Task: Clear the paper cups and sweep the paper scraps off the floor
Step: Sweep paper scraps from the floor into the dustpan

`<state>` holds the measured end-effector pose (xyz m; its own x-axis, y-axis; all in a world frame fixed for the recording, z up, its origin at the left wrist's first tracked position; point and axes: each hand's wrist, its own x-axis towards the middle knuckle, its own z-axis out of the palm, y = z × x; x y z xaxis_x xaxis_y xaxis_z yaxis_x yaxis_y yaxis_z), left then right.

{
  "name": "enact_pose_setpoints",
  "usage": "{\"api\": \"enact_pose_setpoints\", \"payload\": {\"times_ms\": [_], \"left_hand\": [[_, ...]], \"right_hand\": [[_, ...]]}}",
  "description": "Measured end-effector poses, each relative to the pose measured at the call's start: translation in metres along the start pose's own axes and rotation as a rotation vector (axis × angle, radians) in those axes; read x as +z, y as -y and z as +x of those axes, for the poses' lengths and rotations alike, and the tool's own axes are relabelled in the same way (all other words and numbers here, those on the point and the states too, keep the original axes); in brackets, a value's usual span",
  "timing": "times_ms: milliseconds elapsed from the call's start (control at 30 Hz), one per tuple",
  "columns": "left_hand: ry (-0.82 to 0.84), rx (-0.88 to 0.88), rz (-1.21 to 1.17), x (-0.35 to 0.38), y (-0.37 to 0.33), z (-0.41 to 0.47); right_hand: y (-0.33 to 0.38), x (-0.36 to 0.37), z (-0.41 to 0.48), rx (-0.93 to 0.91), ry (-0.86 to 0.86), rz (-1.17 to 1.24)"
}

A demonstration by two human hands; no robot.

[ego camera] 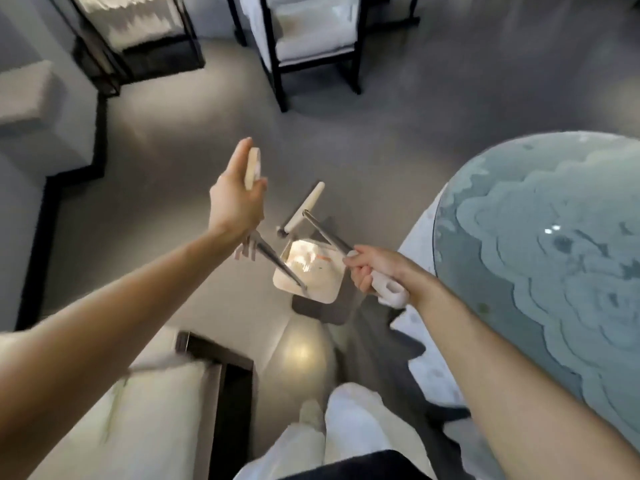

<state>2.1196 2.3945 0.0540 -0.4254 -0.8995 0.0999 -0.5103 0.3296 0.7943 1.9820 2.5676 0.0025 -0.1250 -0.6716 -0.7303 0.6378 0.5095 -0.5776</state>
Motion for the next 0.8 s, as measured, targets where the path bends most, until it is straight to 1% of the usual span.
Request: {"api": "enact_pose_setpoints", "payload": {"times_ms": [200,333,433,567,633,733,800], "left_hand": [[0.134,0.05,0.028,0.064,-0.017,0.188],[0.205,0.087,0.06,0.127,-0.031,0.315],[0.256,0.116,0.05,0.177,-0.057,0.409],[0.284,0.131,0.049,0.233,-0.084,0.507],[0.304,0.13,0.026,0.261,-0.1,0.557],[0.356,0.133,-0.029,0.307,-0.127,0.635],[0.411,0.172,-0.059,0.341,-0.146,0.685]], "right_hand": [[0.141,-0.028,0.101,-0.027,-0.091,0.124],[0.242,-0.056,0.174,-0.07,-0.156,0.195],[0.328,-0.089,0.221,-0.106,-0.175,0.21],[0.416,-0.123,0.266,-0.166,-0.202,0.234],[0.455,-0.145,0.29,-0.15,-0.254,0.242],[0.517,-0.176,0.325,-0.164,-0.269,0.294],[0.556,-0.199,0.352,-0.185,-0.288,0.328]]}}
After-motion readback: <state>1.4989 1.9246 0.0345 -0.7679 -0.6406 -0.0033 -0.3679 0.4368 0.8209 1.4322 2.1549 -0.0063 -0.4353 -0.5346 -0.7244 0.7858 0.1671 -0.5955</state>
